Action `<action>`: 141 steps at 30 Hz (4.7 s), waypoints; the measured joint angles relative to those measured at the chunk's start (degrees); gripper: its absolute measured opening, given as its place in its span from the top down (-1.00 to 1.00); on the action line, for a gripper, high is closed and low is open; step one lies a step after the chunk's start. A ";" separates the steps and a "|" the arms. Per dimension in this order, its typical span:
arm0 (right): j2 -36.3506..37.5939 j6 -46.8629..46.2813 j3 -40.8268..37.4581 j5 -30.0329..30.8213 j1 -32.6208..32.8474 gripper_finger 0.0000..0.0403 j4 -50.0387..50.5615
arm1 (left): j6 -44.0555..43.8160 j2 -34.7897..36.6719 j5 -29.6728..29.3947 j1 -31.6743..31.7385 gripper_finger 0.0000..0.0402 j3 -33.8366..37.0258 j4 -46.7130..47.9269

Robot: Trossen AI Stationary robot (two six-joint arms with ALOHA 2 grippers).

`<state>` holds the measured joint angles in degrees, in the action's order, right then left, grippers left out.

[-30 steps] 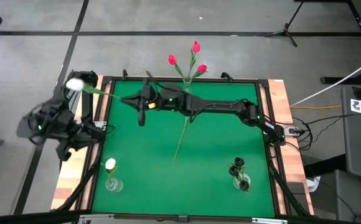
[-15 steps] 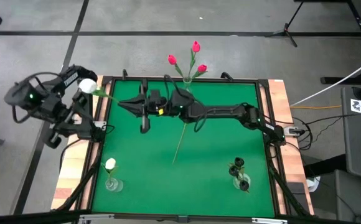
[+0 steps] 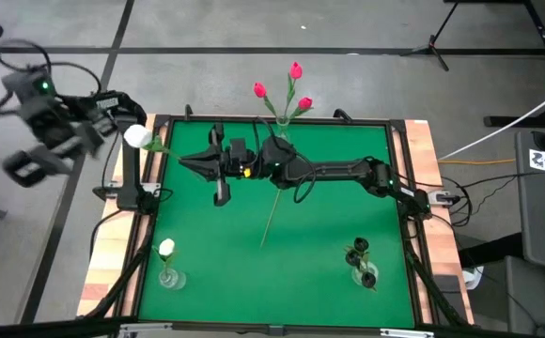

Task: Sort flowers into vase by color
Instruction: Put the bottom white tulip into the bottom left transparent vase

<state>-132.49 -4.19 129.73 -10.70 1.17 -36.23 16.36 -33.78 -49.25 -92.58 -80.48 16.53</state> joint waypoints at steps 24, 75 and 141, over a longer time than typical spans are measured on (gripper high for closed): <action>1.16 -0.44 0.00 -4.35 -0.07 0.96 -3.98 | -2.08 -11.82 -0.16 -4.16 0.11 -31.16 4.87; 1.29 -6.03 4.20 -21.95 -0.87 0.96 -3.96 | 97.08 -57.47 -23.80 20.73 0.98 -42.60 -98.17; 1.25 -7.56 4.22 -24.10 -0.68 0.96 2.59 | -39.27 5.99 35.14 54.55 1.00 65.14 -59.89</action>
<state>-131.24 -11.75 133.95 -34.79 0.49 -33.64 -22.91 -27.79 -14.11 -38.03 -15.33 -43.36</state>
